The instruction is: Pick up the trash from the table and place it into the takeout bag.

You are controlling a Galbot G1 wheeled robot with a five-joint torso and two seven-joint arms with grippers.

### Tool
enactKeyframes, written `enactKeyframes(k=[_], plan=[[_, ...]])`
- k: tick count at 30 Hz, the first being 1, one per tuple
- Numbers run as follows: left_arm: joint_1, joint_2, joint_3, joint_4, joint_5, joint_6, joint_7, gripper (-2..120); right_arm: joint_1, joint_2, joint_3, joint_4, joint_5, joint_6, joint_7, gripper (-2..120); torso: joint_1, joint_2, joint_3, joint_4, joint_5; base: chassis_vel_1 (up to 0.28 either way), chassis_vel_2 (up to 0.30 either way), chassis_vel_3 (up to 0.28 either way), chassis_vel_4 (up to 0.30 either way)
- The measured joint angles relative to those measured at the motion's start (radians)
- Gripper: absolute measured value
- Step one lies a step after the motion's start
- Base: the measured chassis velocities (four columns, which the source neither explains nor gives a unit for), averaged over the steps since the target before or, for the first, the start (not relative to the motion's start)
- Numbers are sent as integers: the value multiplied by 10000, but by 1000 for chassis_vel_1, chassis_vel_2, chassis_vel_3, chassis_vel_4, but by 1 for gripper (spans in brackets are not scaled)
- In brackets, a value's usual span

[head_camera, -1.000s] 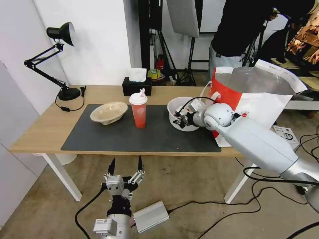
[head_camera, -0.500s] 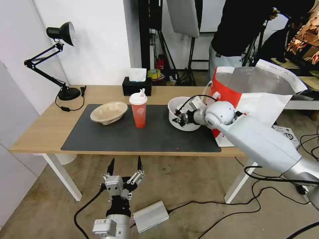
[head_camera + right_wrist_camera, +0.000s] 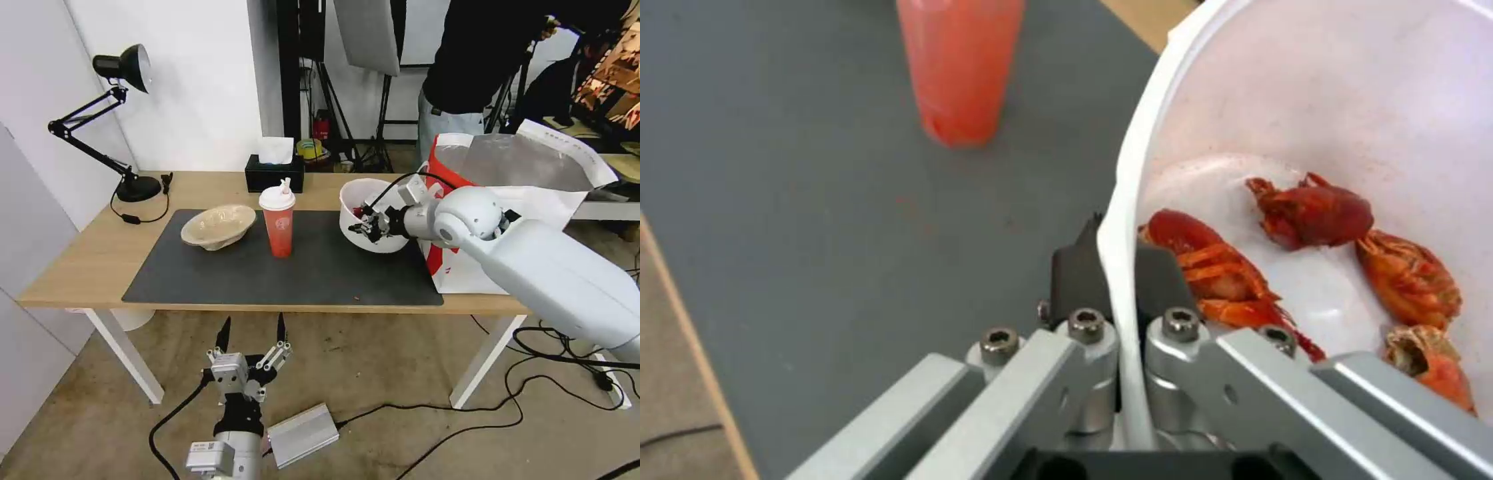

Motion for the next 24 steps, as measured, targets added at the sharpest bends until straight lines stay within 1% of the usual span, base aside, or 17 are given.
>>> enactKeyframes(k=[11, 24], plan=[[67, 4, -61, -42, 29, -148, -9, 100, 902, -139, -110, 460, 648, -1, -177, 0, 0, 0, 0, 1, -1, 0, 0, 0, 0], [70, 2, -29, -43, 111, -170, -11, 100, 1760, -204, -251, 598, 1529, -2, -225, 0, 0, 0, 0, 1, -1, 0, 0, 0, 0]])
